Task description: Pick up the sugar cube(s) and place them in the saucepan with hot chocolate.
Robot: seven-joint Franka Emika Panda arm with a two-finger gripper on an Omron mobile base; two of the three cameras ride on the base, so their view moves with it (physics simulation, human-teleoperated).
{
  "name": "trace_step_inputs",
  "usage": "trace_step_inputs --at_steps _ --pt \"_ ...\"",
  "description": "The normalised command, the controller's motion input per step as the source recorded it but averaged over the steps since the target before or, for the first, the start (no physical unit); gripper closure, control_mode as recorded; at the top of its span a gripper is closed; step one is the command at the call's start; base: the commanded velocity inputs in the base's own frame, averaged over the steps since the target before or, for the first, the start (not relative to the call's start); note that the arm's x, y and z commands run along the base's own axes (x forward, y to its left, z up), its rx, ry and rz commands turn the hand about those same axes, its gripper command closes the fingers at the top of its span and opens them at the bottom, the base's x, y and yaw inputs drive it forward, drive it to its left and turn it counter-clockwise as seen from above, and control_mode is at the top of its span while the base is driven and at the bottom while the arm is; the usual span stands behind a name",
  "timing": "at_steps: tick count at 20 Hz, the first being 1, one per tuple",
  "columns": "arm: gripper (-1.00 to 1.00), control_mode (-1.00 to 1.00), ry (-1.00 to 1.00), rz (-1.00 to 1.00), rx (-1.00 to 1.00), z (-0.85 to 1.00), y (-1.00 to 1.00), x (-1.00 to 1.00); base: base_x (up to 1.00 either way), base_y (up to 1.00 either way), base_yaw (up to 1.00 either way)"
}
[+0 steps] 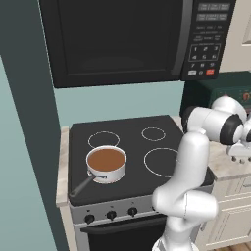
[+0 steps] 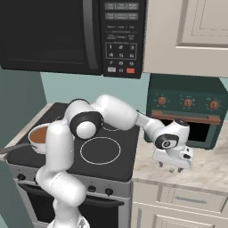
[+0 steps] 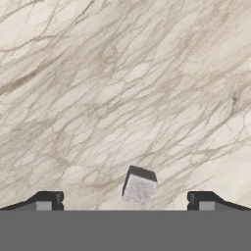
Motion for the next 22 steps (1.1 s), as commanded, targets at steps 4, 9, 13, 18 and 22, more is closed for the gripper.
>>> trace_step_inputs --at_steps 4,9,13,18,22 --pt "-1.0 -1.0 0.0 0.0 0.0 -0.04 0.0 -0.01 0.0 0.0 0.0" --pt "-1.0 -1.0 0.0 0.0 0.0 -0.1 0.0 -0.01 0.0 0.0 0.0" --pt "-1.0 -1.0 0.0 0.0 0.0 -0.23 0.0 0.0 0.0 0.0 0.0" --pt "-1.0 -1.0 0.0 0.0 0.0 -0.28 0.0 0.03 0.0 0.0 0.0" --pt "-1.0 -1.0 0.0 0.0 0.0 -0.24 0.0 0.02 0.0 0.0 0.0"
